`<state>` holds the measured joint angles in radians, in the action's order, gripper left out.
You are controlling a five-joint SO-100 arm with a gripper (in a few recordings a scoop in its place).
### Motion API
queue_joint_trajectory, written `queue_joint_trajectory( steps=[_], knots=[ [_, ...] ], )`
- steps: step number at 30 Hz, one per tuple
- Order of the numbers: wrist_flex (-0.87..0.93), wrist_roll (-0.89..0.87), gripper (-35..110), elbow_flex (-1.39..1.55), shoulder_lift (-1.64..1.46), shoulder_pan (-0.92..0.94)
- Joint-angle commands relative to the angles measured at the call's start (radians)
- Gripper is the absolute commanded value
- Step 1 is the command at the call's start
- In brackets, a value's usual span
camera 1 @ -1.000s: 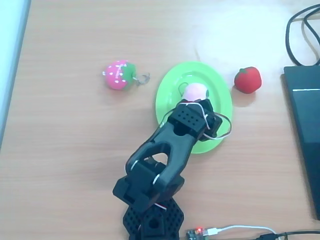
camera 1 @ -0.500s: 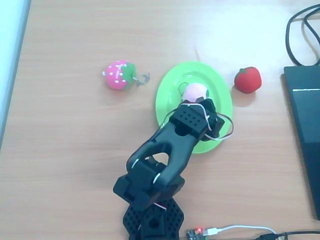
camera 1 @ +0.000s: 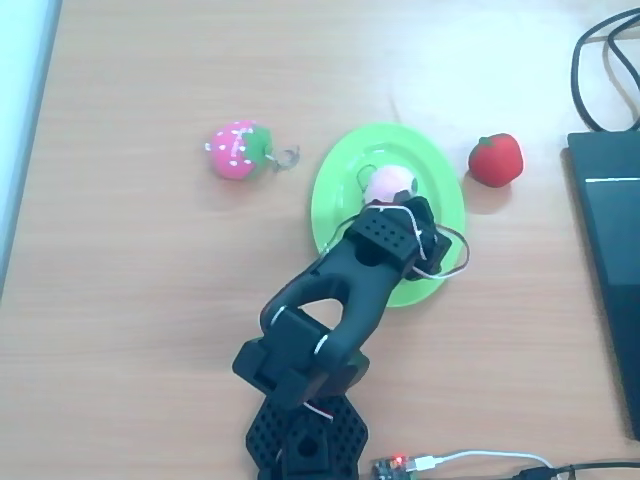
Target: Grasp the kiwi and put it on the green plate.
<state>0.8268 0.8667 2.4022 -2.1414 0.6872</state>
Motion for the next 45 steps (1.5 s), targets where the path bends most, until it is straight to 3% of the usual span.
queue_joint_trajectory(
  steps=[1, 16, 31, 40, 45],
  knots=[
    [-0.011, 0.006, 42, -0.009, 0.003, 0.020],
    [-0.015, 0.006, 44, -0.008, -0.011, 0.018],
    [0.089, -0.020, 37, 0.069, -0.285, -0.025],
    [0.101, -0.138, 11, 0.077, -0.430, -0.164],
    [0.126, -0.307, -4, 0.075, -0.485, -0.318]
  ],
)
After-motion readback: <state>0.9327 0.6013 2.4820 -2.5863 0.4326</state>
